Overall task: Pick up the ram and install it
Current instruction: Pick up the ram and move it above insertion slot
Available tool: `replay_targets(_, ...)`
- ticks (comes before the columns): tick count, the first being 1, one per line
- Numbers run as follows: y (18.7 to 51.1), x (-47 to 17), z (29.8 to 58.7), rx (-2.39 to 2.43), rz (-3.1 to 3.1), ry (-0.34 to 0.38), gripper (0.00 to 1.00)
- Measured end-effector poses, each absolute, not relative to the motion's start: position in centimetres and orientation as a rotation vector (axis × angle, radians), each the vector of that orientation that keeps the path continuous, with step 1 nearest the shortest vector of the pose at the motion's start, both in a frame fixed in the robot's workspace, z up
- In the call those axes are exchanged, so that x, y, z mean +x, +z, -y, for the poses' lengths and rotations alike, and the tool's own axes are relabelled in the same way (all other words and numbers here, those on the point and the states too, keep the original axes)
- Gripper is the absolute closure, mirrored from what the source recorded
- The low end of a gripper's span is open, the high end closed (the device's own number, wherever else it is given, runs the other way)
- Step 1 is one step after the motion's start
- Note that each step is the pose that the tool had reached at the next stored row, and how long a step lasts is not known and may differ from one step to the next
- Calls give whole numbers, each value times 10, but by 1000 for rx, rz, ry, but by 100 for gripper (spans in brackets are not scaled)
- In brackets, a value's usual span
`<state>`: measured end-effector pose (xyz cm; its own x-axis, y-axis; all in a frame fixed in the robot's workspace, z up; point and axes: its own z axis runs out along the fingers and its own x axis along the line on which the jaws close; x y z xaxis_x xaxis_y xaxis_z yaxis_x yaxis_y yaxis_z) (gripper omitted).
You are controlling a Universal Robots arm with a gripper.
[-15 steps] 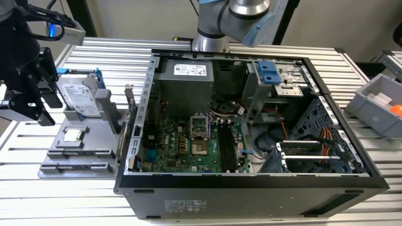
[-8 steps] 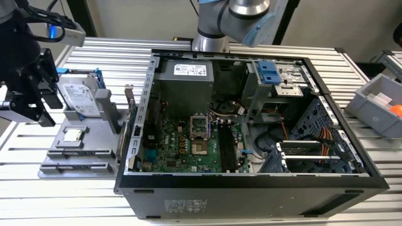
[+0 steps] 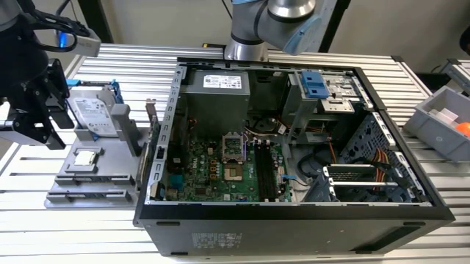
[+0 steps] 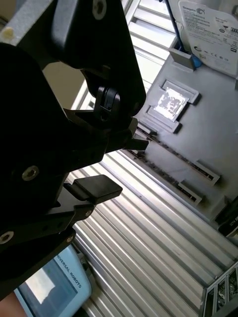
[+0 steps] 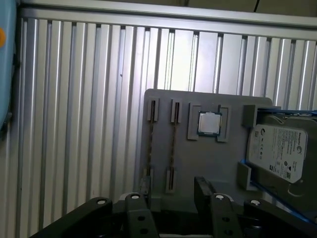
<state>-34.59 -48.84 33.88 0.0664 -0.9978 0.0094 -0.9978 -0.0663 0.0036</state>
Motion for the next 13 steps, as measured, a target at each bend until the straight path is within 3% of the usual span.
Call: replay_targets(13,335,-346,488,2285,2138,11,0)
